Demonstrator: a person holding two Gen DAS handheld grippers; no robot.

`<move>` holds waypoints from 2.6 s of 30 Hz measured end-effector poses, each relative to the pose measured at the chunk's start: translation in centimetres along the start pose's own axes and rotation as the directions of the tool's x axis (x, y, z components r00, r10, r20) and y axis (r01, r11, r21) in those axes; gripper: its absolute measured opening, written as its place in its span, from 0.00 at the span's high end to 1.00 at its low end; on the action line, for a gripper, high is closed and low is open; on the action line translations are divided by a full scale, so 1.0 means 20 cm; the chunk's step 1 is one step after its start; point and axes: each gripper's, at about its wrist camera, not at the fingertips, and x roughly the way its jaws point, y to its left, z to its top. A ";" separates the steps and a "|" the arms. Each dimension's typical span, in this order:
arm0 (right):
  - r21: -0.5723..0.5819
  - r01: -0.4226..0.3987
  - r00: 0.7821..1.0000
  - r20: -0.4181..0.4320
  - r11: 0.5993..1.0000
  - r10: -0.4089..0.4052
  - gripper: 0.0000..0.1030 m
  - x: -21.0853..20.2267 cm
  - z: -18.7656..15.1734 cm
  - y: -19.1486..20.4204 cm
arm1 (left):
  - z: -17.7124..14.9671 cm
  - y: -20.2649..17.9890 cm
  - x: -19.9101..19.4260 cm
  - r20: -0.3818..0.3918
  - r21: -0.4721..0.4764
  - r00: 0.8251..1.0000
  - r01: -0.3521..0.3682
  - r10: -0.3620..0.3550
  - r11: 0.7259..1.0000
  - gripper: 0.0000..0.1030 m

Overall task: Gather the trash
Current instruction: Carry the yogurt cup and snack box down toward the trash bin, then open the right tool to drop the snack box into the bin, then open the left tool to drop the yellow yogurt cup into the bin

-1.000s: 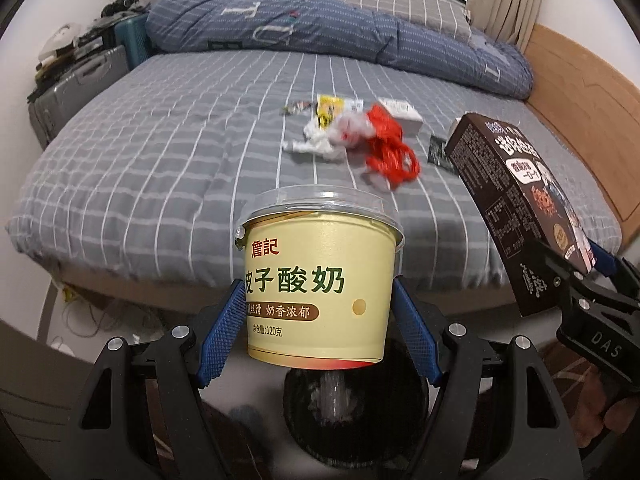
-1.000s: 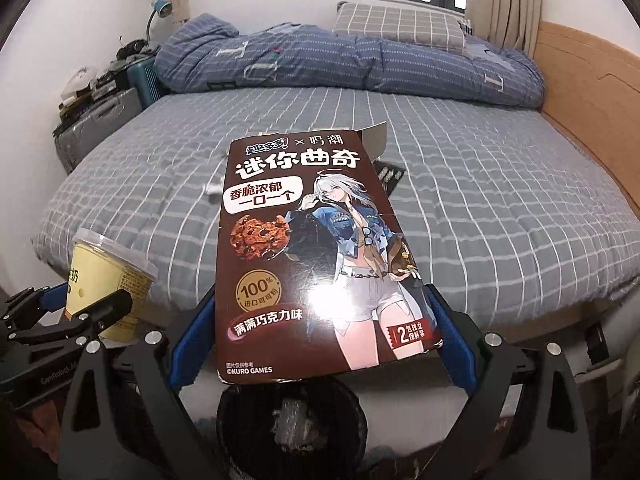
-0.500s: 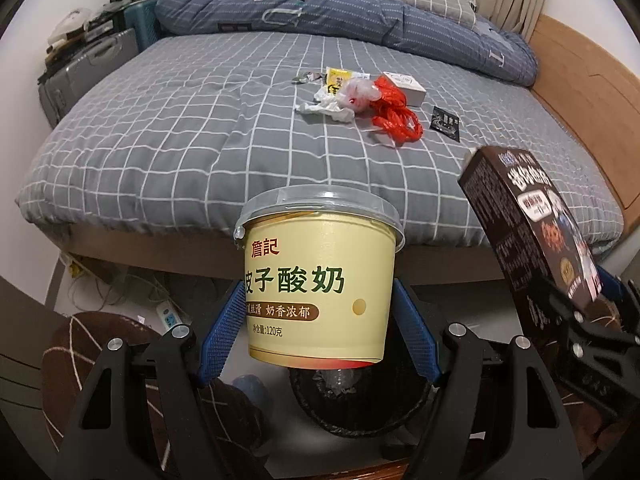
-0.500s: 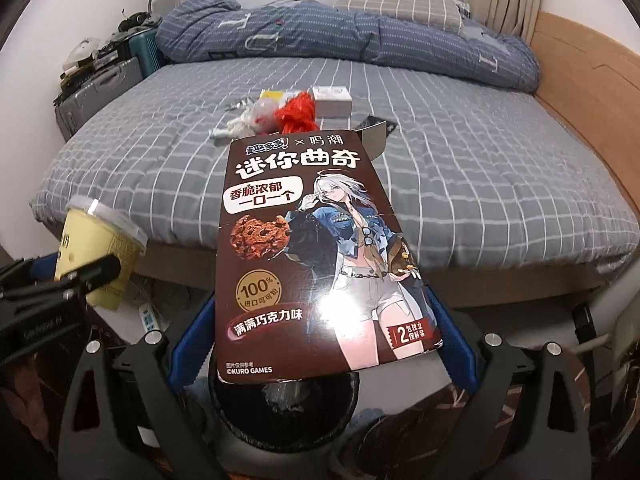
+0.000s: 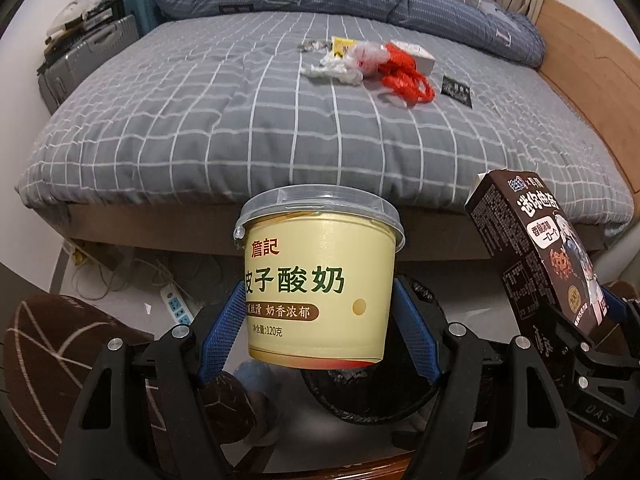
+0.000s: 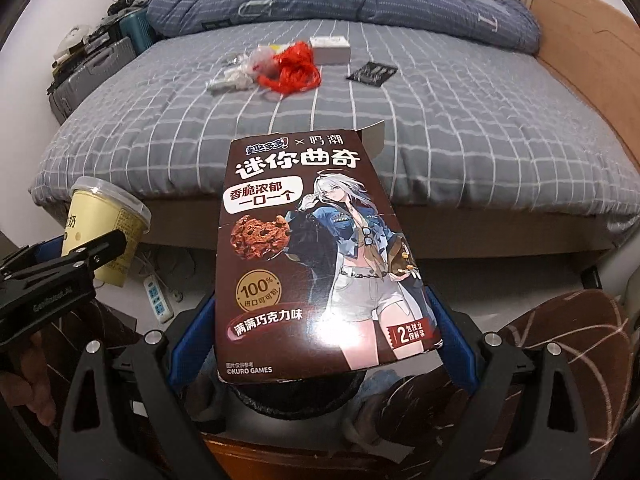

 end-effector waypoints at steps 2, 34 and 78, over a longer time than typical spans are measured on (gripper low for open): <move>0.005 -0.002 1.000 -0.018 1.000 0.002 0.12 0.03 -0.02 0.00 | -0.02 0.00 0.04 -0.013 0.000 1.000 0.003 -0.003 1.000 0.31; -0.095 -0.084 0.948 -0.314 0.992 0.050 0.10 0.75 -0.06 0.27 | -0.08 0.27 0.50 -0.155 -0.054 0.988 -0.026 0.018 0.998 0.31; 0.052 0.089 0.978 -0.194 0.995 -0.077 0.07 0.64 0.00 -0.31 | -0.08 -0.44 0.66 -0.200 0.151 0.979 0.077 -0.045 0.986 0.20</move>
